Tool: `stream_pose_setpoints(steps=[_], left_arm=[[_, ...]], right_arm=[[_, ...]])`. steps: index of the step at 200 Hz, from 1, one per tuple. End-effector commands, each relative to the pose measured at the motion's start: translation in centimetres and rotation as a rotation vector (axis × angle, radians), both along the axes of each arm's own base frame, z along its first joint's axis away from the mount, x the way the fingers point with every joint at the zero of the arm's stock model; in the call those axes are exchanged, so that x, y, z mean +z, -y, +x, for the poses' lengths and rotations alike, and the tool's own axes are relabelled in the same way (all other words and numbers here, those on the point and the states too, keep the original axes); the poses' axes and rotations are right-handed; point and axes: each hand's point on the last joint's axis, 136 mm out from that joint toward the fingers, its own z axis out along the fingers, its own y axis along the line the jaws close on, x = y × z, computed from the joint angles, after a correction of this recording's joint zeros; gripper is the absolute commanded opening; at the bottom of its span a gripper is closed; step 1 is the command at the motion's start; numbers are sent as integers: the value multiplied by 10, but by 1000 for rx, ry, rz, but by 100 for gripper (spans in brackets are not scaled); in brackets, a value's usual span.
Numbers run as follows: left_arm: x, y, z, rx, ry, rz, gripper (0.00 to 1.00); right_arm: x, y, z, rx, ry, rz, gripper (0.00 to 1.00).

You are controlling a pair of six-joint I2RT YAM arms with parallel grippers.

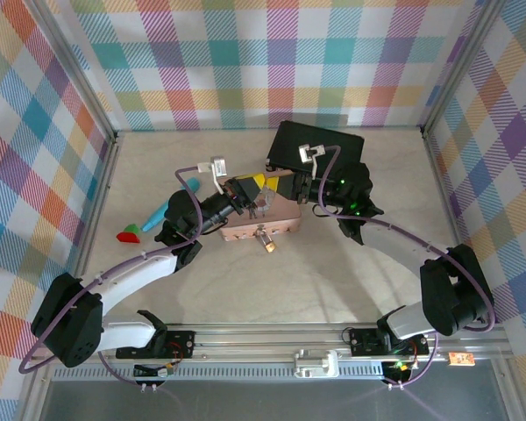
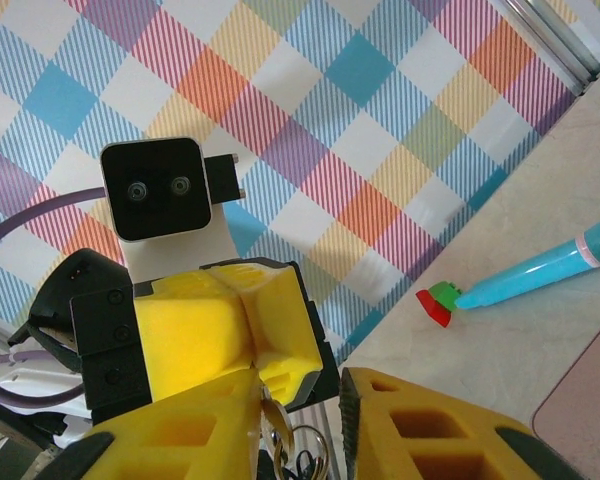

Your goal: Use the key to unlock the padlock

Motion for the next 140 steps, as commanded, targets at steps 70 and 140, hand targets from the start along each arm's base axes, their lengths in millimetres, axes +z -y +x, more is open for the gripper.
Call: stream_pose_setpoints(steps=[70,140], left_arm=[[13,-9,-3,29,51,-25,0],[9,-4,-6,2,35,-27,0]], right_arm=[[0,1,-5,29,3,20,23],[4,-3,-2,40,14,38,11]])
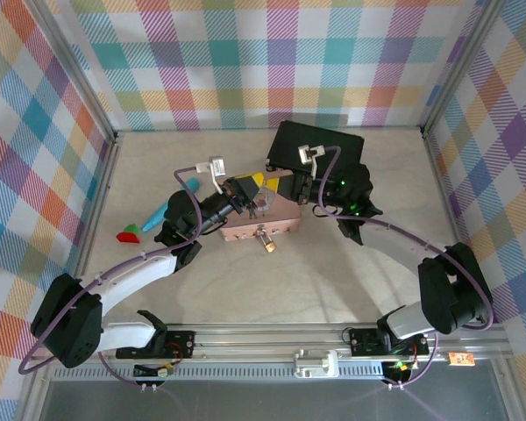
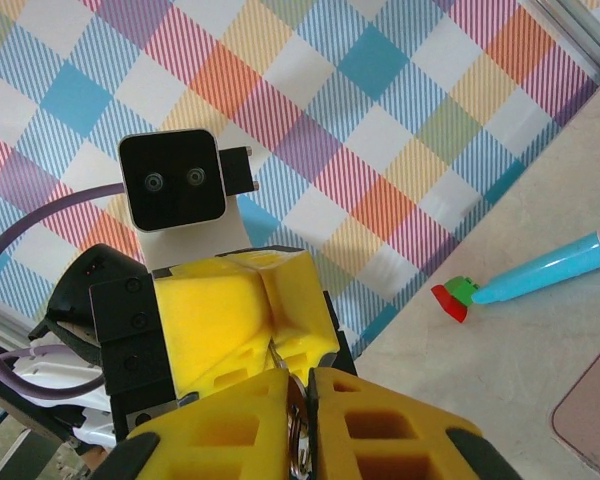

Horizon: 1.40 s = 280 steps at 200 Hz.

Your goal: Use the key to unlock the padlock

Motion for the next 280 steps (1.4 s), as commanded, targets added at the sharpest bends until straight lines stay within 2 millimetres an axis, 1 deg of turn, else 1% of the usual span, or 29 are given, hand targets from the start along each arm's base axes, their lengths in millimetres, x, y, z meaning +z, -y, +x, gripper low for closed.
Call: stream_pose_setpoints(steps=[1,23,45,76,92,118,141,212,231,258,280], left_arm=[[9,-1,-8,-21,40,-22,0],[8,-1,-9,-23,34,-29,0],[8,-1,-8,-24,29,-31,0],[6,2,-8,-37,23,-36,0],[6,2,-8,-36,24,-40,0],[7,1,-8,-32,26,-43,0],[8,1,-8,-33,28,-41,0],[7,1,-8,-31,23,-41,0],[7,1,-8,-31,23,-43,0],[8,-2,-8,-18,23,-44,0],[7,-6,-8,3,20,-41,0]], right_arm=[[5,-1,1,11,26,22,11],[6,-3,2,22,29,29,0],[6,-4,3,26,29,34,0],[9,-6,2,32,36,42,10],[11,-8,1,38,39,44,12],[8,-9,1,39,33,40,14],[6,-9,2,38,28,41,22],[11,-9,0,48,37,59,21],[13,-10,0,55,40,63,17],[10,-11,-1,65,36,58,0],[9,-11,0,61,34,57,0]])
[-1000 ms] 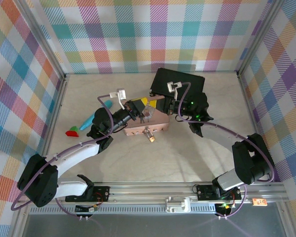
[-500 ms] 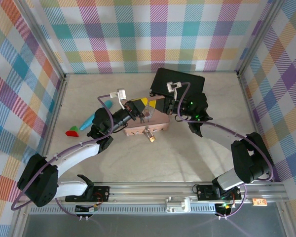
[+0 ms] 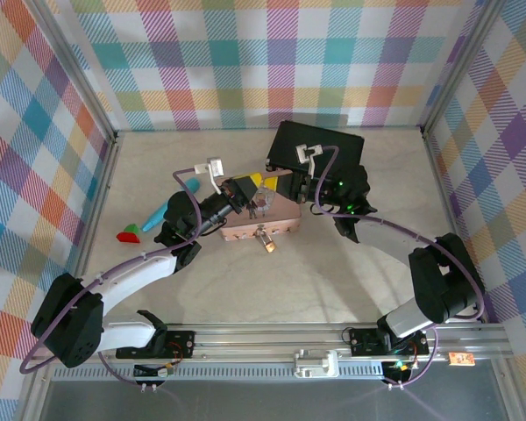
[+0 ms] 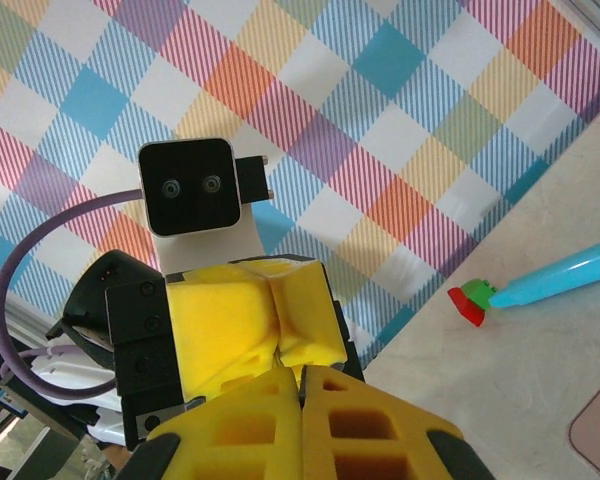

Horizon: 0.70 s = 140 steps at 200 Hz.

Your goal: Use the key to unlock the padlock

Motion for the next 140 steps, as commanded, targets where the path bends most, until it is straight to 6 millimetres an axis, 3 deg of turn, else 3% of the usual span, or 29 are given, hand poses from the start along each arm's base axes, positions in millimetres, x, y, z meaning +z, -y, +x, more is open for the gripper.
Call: stream_pose_setpoints(steps=[1,6,26,43,76,114,140], left_arm=[[12,-4,-9,-3,45,-25,0],[13,-5,-9,3,46,-24,3],[13,-16,-7,59,34,-15,63],[9,-33,-5,148,4,13,94],[-18,-55,-7,255,-100,147,95],[-91,-57,-19,226,-331,225,86],[-134,-48,-38,209,-431,281,83]], right_arm=[[11,-4,-2,20,43,19,0],[10,-4,-2,15,43,17,0],[5,-3,1,-9,44,-3,0],[-5,-1,4,-41,40,-50,0],[-33,6,9,-115,16,-178,0],[-63,22,11,-211,1,-316,0],[-84,40,14,-285,-46,-388,0]])
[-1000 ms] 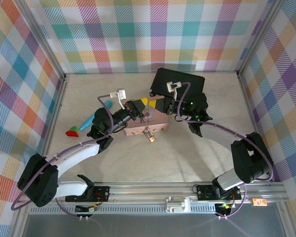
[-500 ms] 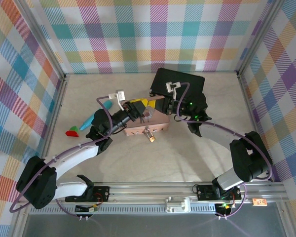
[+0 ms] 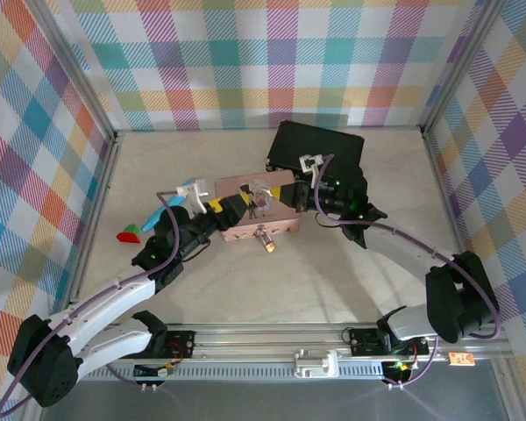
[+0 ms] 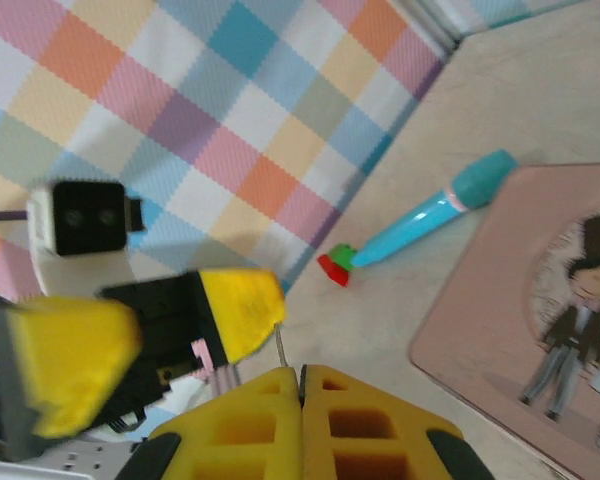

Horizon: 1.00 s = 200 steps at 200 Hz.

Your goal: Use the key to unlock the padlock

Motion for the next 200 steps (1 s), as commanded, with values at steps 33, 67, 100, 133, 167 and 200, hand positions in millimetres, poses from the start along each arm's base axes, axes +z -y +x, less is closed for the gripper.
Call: stream_pose_setpoints(steps=[33,67,100,133,167,200], left_arm=[[-95,20,-33,13,-238,161,82],[-124,36,-28,49,-254,212,73],[-153,56,-19,78,-274,259,69],[-172,75,-7,98,-252,264,65],[-184,88,8,140,-215,263,57],[-204,92,15,164,-236,339,51]], right_arm=[[-52,46,7,-185,-76,-197,0],[-56,64,5,-233,-80,-209,0],[-52,71,0,-249,-62,-204,0],[-53,78,-7,-267,-54,-193,0],[-54,83,-15,-268,-54,-191,0],[-52,91,-20,-289,-37,-194,0]])
